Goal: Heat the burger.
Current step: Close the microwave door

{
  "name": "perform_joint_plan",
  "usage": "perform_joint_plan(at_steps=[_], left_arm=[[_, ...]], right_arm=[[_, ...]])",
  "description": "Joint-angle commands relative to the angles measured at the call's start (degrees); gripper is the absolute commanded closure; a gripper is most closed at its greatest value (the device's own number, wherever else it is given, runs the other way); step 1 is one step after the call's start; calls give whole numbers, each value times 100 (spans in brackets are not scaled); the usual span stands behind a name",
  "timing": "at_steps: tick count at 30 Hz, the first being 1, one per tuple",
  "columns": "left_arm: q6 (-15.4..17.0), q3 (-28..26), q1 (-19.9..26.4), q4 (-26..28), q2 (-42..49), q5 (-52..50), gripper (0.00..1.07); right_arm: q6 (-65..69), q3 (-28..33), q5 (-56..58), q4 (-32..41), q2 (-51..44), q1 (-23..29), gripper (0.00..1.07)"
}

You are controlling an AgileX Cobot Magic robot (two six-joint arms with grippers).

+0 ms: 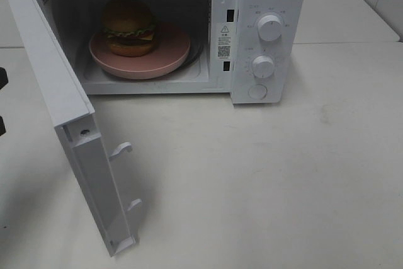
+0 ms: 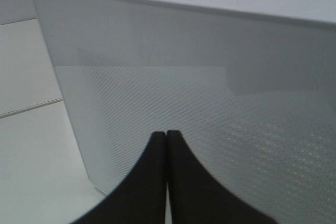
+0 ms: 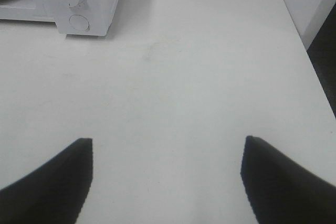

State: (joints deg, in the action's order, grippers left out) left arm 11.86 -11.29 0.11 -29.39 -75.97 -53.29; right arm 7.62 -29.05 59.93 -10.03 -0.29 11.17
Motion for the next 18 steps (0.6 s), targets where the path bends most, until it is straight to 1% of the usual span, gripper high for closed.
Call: perform_joint_plan(at_steps=[1, 2, 3, 4, 5, 6, 7, 8, 9, 10, 11, 12, 13, 14, 15, 16, 17, 18], left_arm=[[46, -109, -189, 80, -292, -367, 107], [-23, -183, -430, 201, -395, -327, 107], [-23, -183, -430, 201, -395, -327, 107], [-52, -218, -573, 281, -458, -321, 107], [-92, -275, -825, 487, -596, -338, 107], [-92, -275, -825, 487, -596, -338, 107], [-92, -304, -957, 619, -676, -338, 107], [-103, -355, -1192, 882, -808, -344, 107], [-103, -355, -1192, 882, -808, -344, 107], [-132, -378, -1329, 1043, -871, -350, 107], [-264, -407, -1587, 1387, -945, -378, 107], [-264, -407, -1587, 1387, -945, -378, 107], [-498, -458, -1879, 1742, -997, -378, 107], [-498, -458, -1879, 1742, -997, -378, 107], [-602, -487, -2028, 1896, -1031, -378, 107], [-877, -567, -2303, 2343, -1083, -361, 107], [-877, -567, -2303, 2343, -1083, -361, 107], [-985, -619, -2418, 2550, -1129, -355, 107]], right_arm=[[0, 0, -46, -11, -155, -40, 32], [0, 0, -46, -11, -155, -40, 32], [0, 0, -46, -11, -155, -40, 32], [0, 0, -46, -11, -155, -40, 32], [0, 0, -46, -11, -155, -40, 32], [0, 0, -46, -11, -155, -40, 32], [0, 0, -46, -11, -155, -40, 32], [0, 0, -46, -11, -155, -40, 32], [0, 0, -46, -11, -155, -40, 32], [0, 0, -46, -11, -155, -40, 32], [0, 0, -46, -11, -155, -40, 32], [0, 0, -46, -11, -155, -40, 32], [0, 0, -46, -11, -155, -40, 32], [0, 0, -46, -11, -155, -40, 32], [0, 0, -46, -11, -155, -40, 32], [0, 0, -46, -11, -155, -40, 32], [0, 0, -46, -11, -155, -40, 32], [0, 0, -46, -11, -155, -40, 32]])
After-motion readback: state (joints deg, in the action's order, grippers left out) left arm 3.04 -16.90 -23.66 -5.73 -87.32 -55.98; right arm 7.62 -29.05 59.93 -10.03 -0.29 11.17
